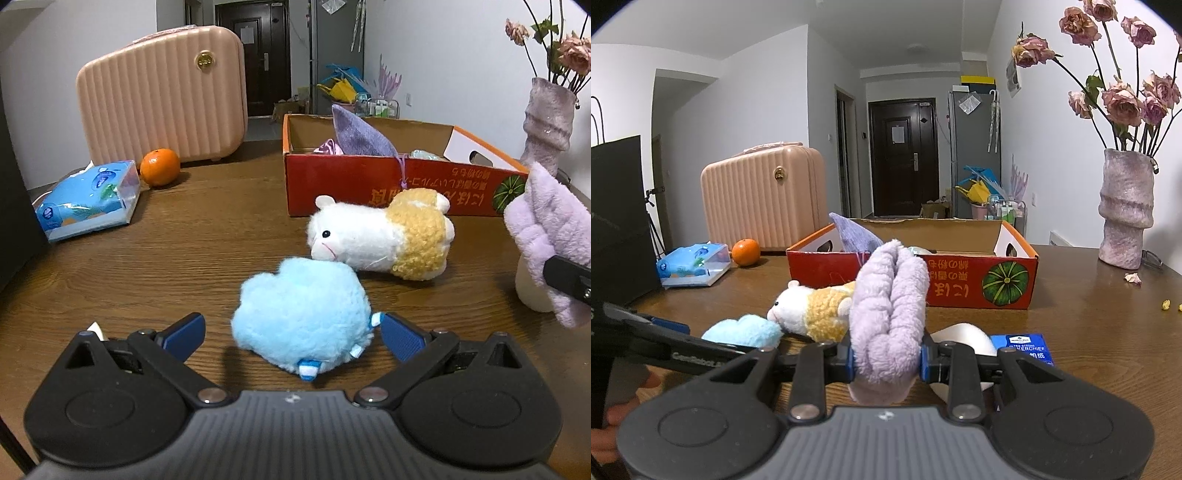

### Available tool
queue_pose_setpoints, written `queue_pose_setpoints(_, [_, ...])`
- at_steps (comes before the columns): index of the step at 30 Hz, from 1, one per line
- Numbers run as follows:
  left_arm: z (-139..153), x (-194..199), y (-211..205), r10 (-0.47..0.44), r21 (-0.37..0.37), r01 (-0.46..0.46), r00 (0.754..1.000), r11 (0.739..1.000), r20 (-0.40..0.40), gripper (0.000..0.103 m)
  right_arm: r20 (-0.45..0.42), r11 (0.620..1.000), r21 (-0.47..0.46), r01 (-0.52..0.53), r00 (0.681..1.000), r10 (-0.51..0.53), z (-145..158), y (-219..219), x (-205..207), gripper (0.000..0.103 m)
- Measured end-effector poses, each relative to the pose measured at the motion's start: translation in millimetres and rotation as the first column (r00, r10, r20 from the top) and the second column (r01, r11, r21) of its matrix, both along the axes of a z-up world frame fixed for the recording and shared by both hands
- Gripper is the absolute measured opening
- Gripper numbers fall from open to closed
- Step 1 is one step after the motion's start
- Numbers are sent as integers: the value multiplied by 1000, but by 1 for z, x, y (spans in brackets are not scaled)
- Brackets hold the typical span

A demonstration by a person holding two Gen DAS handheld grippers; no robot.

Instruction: Organize soft objects

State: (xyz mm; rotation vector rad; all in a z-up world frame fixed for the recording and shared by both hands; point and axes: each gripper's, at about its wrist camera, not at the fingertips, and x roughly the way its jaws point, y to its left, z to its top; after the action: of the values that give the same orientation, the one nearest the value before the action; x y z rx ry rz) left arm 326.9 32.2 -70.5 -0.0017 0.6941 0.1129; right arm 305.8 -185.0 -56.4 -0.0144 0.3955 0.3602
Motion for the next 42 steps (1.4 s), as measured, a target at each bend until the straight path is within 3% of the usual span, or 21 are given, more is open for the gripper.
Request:
queue_pose_setpoints(9, [-7,14,-3,-19,13,20,1000,1000,-17,102,-4,1000,-11,9,1000,-9,-3,2,2,29])
queue_pose_setpoints(13, [-8,15,-3,-40,1,40,999,999,-21,83,-2,1000,-11,9,1000,-9,-3,2,2,29])
queue_pose_setpoints(24, [-7,9,-8,-63,6,63,998,998,11,78,5,1000,-13,6,1000,-6,-3,1,0,29])
queue_pose_setpoints(33, [6,-10,-11,-55,20,53,993,998,104,78,14,1000,-8,0,1000,0,-2,0,-2,30])
queue_pose_setpoints(42, [24,-37,-25,-59,52,49,973,997,225,78,21,1000,-4,-5,1000,5,-1,0,-3,30])
